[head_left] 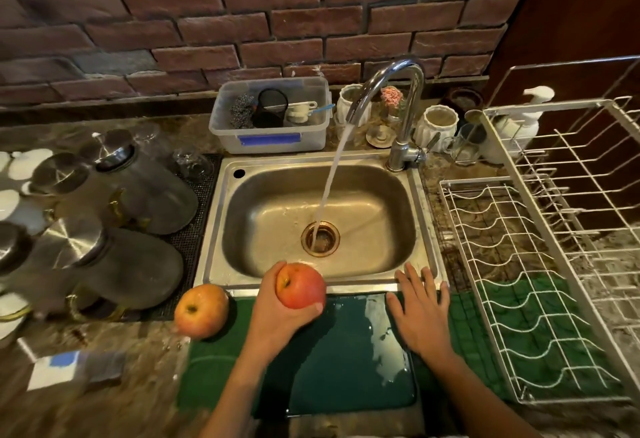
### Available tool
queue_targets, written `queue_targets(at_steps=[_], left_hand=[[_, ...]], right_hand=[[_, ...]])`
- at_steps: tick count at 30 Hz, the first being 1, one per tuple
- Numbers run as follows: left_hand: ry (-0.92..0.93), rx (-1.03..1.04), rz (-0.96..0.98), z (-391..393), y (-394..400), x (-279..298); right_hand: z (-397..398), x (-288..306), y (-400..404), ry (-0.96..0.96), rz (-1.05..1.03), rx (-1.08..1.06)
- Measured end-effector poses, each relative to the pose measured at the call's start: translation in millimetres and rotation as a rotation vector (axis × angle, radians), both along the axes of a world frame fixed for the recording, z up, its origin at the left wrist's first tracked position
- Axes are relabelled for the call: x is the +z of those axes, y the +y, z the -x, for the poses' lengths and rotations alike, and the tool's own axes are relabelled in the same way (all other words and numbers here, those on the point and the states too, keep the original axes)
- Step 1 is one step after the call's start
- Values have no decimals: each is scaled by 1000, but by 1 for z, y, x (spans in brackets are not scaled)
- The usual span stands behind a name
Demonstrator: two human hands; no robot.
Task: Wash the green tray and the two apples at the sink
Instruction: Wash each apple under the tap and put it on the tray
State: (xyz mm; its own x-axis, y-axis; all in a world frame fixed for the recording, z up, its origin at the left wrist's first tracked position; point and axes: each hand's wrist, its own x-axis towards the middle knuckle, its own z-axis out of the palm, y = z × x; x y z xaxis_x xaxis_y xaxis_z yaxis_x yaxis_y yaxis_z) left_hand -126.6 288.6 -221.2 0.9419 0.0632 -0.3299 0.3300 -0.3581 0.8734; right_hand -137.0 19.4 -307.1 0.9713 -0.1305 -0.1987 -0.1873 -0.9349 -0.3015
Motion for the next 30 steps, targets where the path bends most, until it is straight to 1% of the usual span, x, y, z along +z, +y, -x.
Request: queue_targets(at_steps=[5,10,16,21,26,30], left_hand=[[-33,-26,-162,40,7,-9],[-61,-102,-276,63,5,-14],[-97,-150,-356,70,4,-19],[-95,-225,-494,72,-3,-16],[-79,-250,-551,72,-3,-16],[-34,-253,-489,71,-3,-14]], right_hand=[[-2,0,-1,22,24,11],[1,3,-1,11,29,11],[3,3,1,2,16,-8],[3,5,1,9,21,-5],[3,5,2,11,11,-10],[3,3,0,6,12,-15]])
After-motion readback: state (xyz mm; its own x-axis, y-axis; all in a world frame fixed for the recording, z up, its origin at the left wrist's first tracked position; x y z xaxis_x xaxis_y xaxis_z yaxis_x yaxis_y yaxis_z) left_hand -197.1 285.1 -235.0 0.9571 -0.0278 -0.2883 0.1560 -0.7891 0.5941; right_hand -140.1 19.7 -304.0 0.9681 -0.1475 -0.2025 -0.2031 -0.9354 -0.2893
